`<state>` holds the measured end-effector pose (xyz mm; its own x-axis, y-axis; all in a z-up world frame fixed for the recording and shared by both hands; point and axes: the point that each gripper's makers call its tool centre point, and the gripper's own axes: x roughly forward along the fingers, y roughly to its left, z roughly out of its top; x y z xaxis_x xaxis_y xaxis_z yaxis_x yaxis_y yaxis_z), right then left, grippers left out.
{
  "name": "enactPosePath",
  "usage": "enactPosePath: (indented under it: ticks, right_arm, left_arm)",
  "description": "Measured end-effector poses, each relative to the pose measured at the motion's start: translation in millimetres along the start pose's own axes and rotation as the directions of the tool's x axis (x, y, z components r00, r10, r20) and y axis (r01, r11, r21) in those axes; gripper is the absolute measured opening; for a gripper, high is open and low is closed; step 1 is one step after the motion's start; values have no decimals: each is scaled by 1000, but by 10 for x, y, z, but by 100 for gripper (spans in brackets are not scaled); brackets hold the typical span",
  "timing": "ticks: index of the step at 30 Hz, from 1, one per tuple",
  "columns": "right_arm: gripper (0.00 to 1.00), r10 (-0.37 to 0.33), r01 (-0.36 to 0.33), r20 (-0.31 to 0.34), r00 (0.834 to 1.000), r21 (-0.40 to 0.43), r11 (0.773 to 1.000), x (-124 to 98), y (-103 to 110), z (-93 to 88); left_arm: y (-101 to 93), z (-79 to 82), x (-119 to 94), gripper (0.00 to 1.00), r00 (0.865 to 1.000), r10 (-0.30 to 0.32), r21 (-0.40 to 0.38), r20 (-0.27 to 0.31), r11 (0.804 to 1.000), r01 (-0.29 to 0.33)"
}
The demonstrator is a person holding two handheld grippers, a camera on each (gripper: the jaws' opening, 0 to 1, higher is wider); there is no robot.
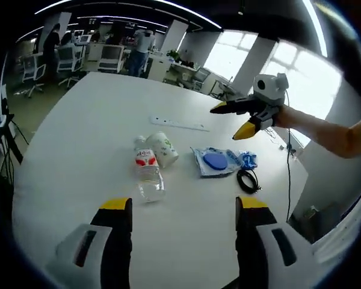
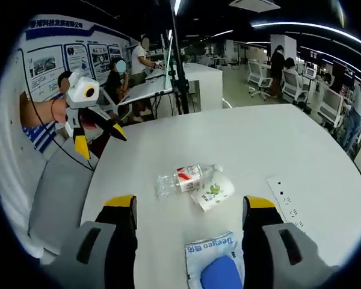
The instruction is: Arrange the tabletop items into an orderly group along one side of the table until the central work area is clear of visible clutter.
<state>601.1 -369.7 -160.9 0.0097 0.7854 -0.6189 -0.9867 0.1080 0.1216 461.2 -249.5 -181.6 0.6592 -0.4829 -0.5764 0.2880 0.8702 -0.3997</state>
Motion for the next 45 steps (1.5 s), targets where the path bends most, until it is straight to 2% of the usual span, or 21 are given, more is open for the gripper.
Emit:
enactPosePath:
  ticks: [9,13,18,24,32,38,45]
  right_arm:
    - [66,83,-89,-108,991,-55,995,303,-107,16]
    - [65,118,-128,-131,984,-71,989,431,-160,78]
    - [63,169,-193,-201,965,-105,976,621,-204,60]
    - [61,201,-235,-245,948,-118,965,786,-280,39]
    - [52,256,-307,-313,915,-126,943,942,-413,21]
    - [50,287,-354,-362,887,-133,926,1035,-483,7]
    - [44,343,-438,-444,828,-130,890,1190,-555,-65]
  left_arm:
    - [161,-83,-14,70,1000,10,-46,5,999,-10]
    - [226,-92,-11,71,1000,12,-64,14,998,-11]
    - [295,-109,-5,71,1000,19,-81,21,997,-17]
    - [349,-113,18,71,999,18,-108,38,994,-14]
    - [415,-131,42,72,998,13,-137,54,991,-6]
    - [454,-155,56,72,998,8,-155,65,988,3]
    - [511,-149,90,72,996,5,-179,88,984,11]
